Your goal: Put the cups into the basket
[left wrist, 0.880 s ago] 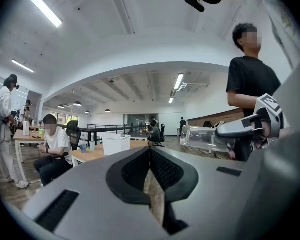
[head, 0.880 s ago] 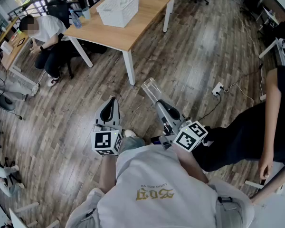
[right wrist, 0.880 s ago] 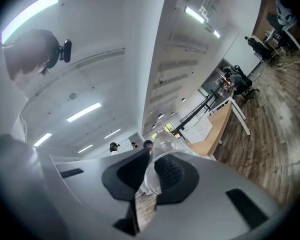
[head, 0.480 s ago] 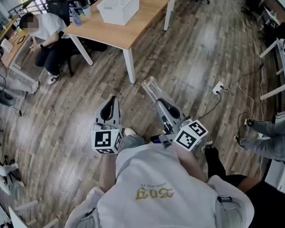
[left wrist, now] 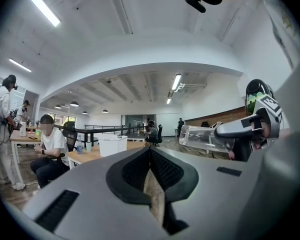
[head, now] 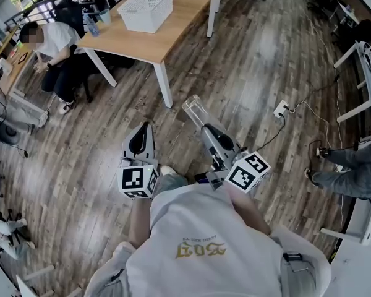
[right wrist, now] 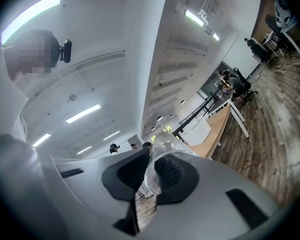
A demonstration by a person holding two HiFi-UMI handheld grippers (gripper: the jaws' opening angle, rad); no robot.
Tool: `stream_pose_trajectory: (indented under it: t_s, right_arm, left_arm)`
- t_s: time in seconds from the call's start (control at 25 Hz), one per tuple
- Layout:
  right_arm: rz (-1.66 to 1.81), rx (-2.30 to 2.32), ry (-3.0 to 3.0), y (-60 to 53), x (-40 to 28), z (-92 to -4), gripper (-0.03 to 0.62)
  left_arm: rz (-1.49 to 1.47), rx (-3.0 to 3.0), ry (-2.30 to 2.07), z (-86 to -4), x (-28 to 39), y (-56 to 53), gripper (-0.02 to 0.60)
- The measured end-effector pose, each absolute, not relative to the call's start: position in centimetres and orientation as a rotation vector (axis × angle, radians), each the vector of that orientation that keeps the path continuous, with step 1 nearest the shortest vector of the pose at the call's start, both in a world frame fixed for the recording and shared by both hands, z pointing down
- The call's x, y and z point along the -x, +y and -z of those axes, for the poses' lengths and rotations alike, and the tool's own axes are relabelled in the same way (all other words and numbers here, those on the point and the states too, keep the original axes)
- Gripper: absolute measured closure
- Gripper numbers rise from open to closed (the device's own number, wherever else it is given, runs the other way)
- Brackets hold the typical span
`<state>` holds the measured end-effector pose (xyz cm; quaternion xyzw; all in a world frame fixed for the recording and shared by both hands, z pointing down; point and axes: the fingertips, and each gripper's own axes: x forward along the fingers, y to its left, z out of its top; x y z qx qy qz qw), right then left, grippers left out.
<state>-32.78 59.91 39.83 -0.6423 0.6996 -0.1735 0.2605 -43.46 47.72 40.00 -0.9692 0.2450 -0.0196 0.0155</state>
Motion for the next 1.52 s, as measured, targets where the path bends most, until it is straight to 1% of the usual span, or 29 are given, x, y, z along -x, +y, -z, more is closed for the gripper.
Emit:
stream_pose_trajectory:
  t_s: [0.6,0.92,1.16,1.52]
  right_arm:
    - [0.516,1.730,1.883,60.8,32.6,-40.1,0.556]
    - [0.550,1.764,1.842,58.3,29.5,-40.6,0.556]
    - [0.564,1.787,1.851,53.9,26.4,-40.9,0.556]
    - [0.527,1.844,1.807,45.7,21.9,-38.7,0.556]
  left_arm:
    - [0.082,3.028,0.801,-40.0,43.8,48.0,0.577]
    - [0.177,2.993,0.728,-40.9,40.3,46.2,0.577]
    - [0.161,3.000,0.684,-40.7,37.1,43.1,0.577]
    - [0.156,3.038,0.632,-39.5,33.0,33.9,0.577]
